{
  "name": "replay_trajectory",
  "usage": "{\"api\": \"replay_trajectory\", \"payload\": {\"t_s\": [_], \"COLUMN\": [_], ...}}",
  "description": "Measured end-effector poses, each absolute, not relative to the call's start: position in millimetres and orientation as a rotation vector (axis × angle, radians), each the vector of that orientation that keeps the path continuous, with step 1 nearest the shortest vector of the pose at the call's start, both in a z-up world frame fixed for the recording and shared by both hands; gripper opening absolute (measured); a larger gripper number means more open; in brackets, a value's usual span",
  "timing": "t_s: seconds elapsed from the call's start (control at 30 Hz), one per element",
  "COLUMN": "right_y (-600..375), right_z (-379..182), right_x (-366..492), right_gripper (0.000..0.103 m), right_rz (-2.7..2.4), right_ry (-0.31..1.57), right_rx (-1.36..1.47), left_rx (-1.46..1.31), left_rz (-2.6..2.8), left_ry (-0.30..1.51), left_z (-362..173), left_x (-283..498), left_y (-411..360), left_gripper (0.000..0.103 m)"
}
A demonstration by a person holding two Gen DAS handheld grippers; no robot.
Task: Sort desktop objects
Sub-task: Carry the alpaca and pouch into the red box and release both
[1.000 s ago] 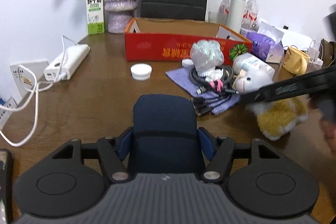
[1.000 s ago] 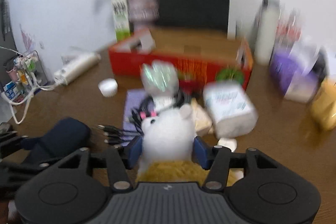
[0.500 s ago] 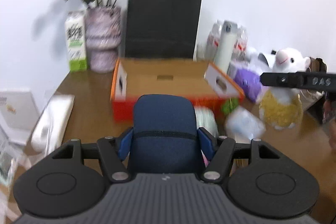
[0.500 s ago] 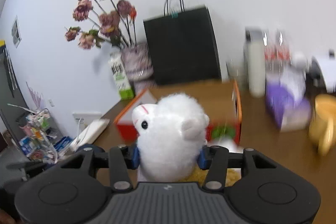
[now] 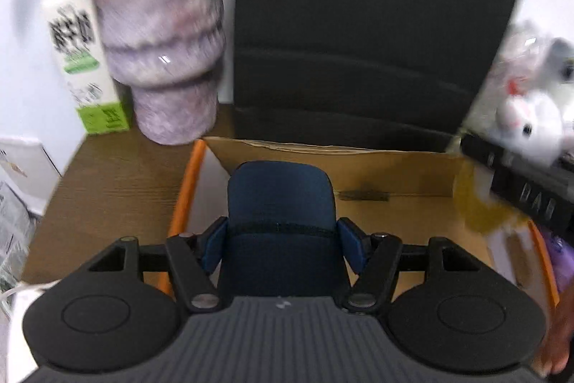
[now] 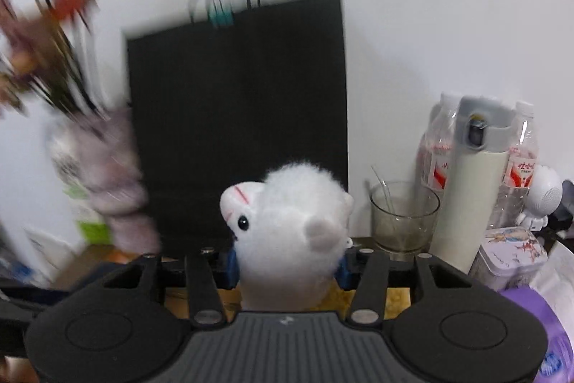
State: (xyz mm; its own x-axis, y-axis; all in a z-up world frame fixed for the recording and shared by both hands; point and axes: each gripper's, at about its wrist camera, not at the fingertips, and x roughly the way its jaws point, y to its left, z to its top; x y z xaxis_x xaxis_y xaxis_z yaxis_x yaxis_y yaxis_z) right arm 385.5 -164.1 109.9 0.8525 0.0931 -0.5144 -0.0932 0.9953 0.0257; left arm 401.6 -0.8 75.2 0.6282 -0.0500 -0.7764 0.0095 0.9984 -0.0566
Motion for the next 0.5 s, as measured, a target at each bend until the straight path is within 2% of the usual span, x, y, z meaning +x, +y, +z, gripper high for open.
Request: {"api": "replay_trajectory", "payload": {"t_s": [0.27,0.37,0.43,0.5], "right_y": [-151.6,-159.1,-161.3,-164.1], "right_z": [57.9,54.8,60.2,70.2], "right_x": [427.6,433.1,432.8,428.8], "right_gripper": [0.048,0.057,0.076,0.085], "right_rz": [0.081,0.064,0.048,0.043], "right_ry": [0.687,0.720,0.740,0.750], "right_rx": [-0.067,-0.019,-0.027,-0.028], "left_rx": [0.009,0.002,-0.027,-0.033], "left_rz": [-0.020,-0.029,-0.027,-0.025], "left_ry": [0.960,0.958,0.945,0.926], "left_z": [44.0,47.3,57.5,71.9], "left_x": [432.7,431.1,427.5,422.1], "left_y": [-5.5,-3.6,1.5,4.8], "left_gripper": [0.068,0.078,0.079,0.085]}}
